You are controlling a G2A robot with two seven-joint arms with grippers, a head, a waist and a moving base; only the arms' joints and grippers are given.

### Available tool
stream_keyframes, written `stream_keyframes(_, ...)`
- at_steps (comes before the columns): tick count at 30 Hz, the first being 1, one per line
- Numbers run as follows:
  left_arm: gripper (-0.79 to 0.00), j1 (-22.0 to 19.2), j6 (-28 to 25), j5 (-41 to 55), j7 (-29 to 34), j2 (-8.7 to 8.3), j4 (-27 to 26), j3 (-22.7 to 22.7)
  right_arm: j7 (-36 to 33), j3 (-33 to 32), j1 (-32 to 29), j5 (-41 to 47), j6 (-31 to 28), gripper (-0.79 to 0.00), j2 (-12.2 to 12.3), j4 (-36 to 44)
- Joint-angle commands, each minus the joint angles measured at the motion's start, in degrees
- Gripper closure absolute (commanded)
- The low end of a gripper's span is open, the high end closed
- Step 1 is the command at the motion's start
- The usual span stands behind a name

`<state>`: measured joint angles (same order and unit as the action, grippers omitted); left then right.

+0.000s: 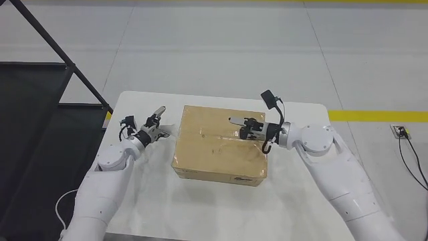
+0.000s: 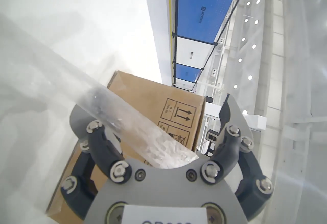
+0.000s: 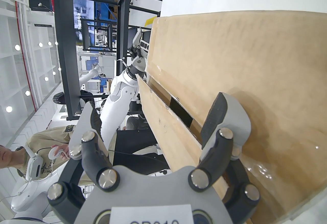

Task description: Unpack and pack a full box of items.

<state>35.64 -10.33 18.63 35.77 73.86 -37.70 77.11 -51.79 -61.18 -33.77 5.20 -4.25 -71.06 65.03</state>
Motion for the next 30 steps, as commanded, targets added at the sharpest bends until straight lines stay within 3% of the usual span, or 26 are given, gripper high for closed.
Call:
stream_keyframes(1,-0.785,0.37,-3.22,0.57,-0.28,0.04,-0.11,0.23,0.04,-0.11,-0.16,0.0,0.12,-0.785,0.04,0.23)
stream_keyframes(9,-0.785,4.72,-11.03,-0.6,-5.64,-0.39,-5.42,1.68,-2.51,-1.57,-2.17,1.26,-2.91,-0.785,0.62,4.49)
stream_keyframes(17,-0.785,10.44,-12.71,-5.87,-13.33,-1.04,-14.84,2.84,-6.5,-6.72,-7.52,5.47,-11.0,-0.785,2.13,12.45)
stream_keyframes(21,-0.785,12.03,-11.24,-6.59,-14.1,-1.22,-17.88,3.21,4.57,-10.67,-12.49,1.76,-12.4,-0.785,2.77,17.7)
stream_keyframes(23,-0.785,12.47,-10.85,-6.81,-14.25,-1.28,-18.69,3.34,6.27,-11.42,-15.17,1.94,-13.03,-0.785,2.95,20.79)
stream_keyframes(30,-0.785,13.79,-11.17,-8.47,-15.49,-1.46,-21.6,3.68,-0.14,-9.86,-14.98,-0.06,-1.84,-0.785,3.45,21.11)
